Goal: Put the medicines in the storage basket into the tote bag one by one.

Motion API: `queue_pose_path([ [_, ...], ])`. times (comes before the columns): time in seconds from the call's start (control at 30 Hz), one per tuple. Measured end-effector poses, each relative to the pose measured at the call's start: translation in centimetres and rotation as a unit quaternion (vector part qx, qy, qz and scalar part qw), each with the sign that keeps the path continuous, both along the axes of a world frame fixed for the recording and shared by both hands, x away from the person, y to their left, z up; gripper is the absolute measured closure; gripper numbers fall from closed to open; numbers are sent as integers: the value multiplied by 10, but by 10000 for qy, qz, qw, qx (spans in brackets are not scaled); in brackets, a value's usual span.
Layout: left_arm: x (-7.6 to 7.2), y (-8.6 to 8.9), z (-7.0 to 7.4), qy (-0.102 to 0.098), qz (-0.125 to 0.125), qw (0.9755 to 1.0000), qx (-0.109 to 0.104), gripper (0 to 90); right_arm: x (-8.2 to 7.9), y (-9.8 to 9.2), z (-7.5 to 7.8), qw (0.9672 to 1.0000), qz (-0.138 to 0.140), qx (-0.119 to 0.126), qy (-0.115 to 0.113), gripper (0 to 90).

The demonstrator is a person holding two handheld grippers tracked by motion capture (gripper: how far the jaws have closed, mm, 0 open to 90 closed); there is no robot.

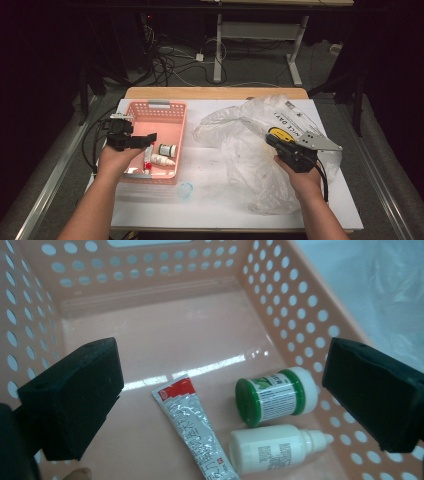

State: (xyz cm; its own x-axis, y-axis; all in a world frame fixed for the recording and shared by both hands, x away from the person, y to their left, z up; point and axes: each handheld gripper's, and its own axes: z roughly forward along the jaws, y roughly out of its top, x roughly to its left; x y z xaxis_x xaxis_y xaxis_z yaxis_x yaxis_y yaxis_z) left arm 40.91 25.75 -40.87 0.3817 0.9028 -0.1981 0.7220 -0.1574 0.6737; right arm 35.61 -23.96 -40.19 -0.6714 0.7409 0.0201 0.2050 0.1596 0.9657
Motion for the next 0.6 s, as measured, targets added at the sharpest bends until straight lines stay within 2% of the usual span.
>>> queue_pose_path([
  [0.17, 12, -2, -7, 432, -8, 9989, 155, 51, 1, -1, 0, 10000, 8, 10, -22, 900],
  [0.33, 20, -4, -12, 884, -31, 9957, 287, 153, 0, -1, 1, 10000, 11, 10, -22, 900],
  [0.43, 23, -6, -14, 1146, -74, 9922, 479, 194, 0, -1, 1, 10000, 6, 33, -11, 900],
  [0.6, 29, -7, -20, 1549, -65, 9849, 767, 297, 0, 0, 1, 10000, 19, 29, -8, 900],
])
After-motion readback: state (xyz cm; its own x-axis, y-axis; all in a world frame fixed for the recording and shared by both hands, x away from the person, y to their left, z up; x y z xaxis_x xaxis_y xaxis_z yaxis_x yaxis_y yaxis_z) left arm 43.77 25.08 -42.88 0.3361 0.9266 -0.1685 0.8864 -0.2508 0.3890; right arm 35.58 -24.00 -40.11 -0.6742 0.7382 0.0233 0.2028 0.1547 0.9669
